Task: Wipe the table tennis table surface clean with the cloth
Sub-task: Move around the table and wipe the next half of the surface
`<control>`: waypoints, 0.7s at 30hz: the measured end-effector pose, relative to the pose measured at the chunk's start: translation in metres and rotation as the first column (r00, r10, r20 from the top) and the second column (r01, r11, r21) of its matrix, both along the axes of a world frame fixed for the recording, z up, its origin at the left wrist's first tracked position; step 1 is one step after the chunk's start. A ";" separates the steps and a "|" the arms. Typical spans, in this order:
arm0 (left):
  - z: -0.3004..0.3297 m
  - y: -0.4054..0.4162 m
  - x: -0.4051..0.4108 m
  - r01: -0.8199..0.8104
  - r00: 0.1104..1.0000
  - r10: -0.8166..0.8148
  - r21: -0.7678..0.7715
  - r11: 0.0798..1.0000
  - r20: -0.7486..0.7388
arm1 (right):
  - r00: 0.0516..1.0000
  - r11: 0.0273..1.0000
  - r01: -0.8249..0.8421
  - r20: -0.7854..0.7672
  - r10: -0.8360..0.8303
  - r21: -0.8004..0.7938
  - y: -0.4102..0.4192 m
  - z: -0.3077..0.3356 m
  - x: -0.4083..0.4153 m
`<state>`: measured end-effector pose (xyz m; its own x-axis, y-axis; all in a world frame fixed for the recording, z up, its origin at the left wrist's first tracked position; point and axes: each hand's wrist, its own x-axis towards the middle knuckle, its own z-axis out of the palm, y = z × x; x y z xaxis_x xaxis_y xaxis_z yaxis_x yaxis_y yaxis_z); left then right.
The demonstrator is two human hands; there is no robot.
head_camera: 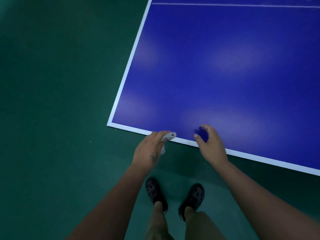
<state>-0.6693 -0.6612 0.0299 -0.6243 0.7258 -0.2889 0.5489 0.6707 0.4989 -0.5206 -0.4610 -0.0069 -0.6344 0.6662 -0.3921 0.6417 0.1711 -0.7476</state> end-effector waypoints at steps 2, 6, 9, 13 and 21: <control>0.017 -0.003 0.018 0.127 0.991 -0.128 0.032 0.991 0.042 | 0.997 0.970 0.037 -0.055 -0.052 -0.239 -0.010 0.021 -0.002; 0.035 -0.014 0.054 0.324 0.946 -0.325 0.134 0.937 -0.014 | 0.995 0.828 -0.058 -0.103 0.001 -0.558 -0.021 0.067 0.001; 0.048 -0.024 0.075 0.376 0.927 -0.369 0.195 0.906 -0.070 | 0.968 0.709 -0.236 -0.099 0.230 -0.664 -0.028 0.102 0.019; 0.065 -0.038 0.087 0.311 0.948 -0.318 0.214 0.926 0.002 | 0.932 0.616 -0.342 -0.171 0.320 -0.709 -0.039 0.122 0.044; 0.099 -0.061 0.105 -0.013 0.992 -0.011 0.187 0.982 0.129 | 0.901 0.652 -0.431 -0.337 0.273 -0.624 -0.063 0.124 0.060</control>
<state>-0.5643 -0.7222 0.1289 -0.5915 0.7740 -0.2259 0.4715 0.5592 0.6819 -0.4602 -0.5241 0.1167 -0.8781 -0.0160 -0.4783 0.4675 -0.2419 -0.8502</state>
